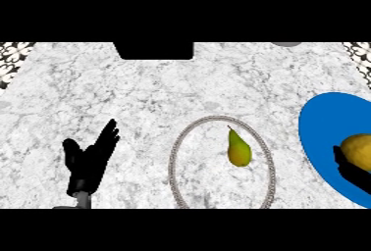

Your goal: Pick the lemon from the placemat and place it in the plate

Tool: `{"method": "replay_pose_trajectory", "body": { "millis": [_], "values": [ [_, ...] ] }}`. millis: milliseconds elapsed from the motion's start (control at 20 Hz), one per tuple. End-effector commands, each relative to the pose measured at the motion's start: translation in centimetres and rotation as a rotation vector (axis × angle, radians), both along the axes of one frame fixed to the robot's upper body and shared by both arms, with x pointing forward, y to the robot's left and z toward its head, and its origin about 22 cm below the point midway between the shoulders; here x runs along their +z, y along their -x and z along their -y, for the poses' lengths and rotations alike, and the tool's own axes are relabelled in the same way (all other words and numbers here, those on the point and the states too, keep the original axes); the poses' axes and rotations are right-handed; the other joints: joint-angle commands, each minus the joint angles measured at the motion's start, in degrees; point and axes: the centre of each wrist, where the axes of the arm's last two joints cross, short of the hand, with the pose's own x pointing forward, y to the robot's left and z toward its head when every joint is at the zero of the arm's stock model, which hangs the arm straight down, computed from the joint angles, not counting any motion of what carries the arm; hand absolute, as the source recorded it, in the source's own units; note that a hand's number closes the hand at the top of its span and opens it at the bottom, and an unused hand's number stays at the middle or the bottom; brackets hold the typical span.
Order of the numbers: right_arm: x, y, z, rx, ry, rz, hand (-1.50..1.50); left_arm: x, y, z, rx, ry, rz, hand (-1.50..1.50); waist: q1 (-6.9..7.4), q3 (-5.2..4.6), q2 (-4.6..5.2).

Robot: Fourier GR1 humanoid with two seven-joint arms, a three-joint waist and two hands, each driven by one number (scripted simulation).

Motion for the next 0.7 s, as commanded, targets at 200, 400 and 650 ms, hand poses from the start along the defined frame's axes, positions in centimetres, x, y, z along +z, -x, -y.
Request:
{"method": "replay_pose_trajectory", "body": {
  "millis": [200,400,650],
  "values": [
    [-3.8,-5.0,7.8,-0.015,-0.035,0.014,1.50,-1.2,1.1,-0.8,-0.020,-0.010,-0.041,0.00,0.74,-0.13,0.36],
    [-3.1,-6.1,12.6,-0.001,-0.023,0.029,1.50,-1.7,0.6,0.3,-0.014,0.003,-0.025,0.00,0.28,-0.23,0.33],
    [-4.4,-7.2,14.1,-0.009,-0.008,-0.427,-1.50,-0.8,0.0,0.7,-0.041,0.017,-0.041,0.00,1.88,-0.25,0.77]
  ]
}}
